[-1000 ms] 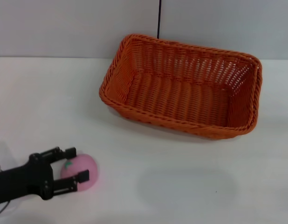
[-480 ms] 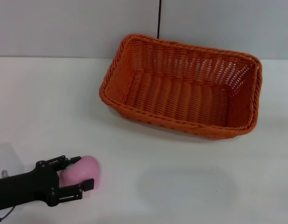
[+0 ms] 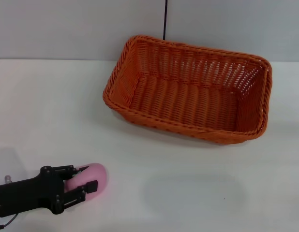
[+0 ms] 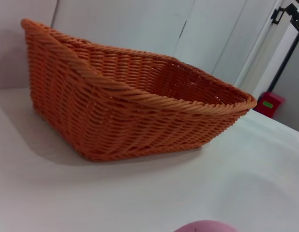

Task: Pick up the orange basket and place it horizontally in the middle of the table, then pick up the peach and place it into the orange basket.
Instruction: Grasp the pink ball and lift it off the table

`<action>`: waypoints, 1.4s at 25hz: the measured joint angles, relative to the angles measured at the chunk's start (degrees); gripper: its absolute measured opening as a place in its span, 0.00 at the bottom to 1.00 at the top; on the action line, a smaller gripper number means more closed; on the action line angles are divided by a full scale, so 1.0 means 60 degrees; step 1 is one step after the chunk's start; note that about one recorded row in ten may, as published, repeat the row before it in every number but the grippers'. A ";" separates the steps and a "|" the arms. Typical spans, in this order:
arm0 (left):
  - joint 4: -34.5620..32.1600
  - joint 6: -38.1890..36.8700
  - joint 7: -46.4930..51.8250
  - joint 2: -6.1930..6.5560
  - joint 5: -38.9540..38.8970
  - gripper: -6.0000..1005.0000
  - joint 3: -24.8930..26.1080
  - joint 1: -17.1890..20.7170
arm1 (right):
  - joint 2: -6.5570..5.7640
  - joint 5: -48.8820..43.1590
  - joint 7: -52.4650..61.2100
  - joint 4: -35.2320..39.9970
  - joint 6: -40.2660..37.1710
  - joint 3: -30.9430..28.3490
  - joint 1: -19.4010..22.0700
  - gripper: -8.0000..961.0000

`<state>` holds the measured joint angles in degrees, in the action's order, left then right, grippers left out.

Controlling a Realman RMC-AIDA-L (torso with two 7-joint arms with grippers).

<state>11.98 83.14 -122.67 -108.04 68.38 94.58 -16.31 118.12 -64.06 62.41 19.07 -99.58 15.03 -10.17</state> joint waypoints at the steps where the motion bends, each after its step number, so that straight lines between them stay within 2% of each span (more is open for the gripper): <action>1: 0.0002 -0.0012 -0.0005 0.0000 0.0006 0.66 -0.0023 -0.0018 | 0.0003 0.0000 0.0000 0.0000 0.0001 0.0000 0.0006 0.57; 3: 0.0005 -0.0048 -0.0006 -0.0013 0.0114 0.58 -0.0020 -0.0063 | 0.0003 -0.0001 0.0006 0.0001 0.0002 0.0000 0.0017 0.57; 5: 0.0007 -0.0083 -0.0006 -0.0031 0.0174 0.40 0.0008 -0.0092 | 0.0003 -0.0010 0.0019 0.0000 0.0003 0.0000 0.0029 0.57; 35: 0.0098 -0.0070 0.0088 -0.0067 0.0208 0.19 0.0145 -0.0282 | -0.0079 -0.0056 -0.0011 -0.0191 0.0160 0.0000 -0.0037 0.57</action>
<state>12.57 82.72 -122.14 -108.44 69.63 95.45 -18.00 117.64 -64.39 62.34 17.92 -98.63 15.03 -10.39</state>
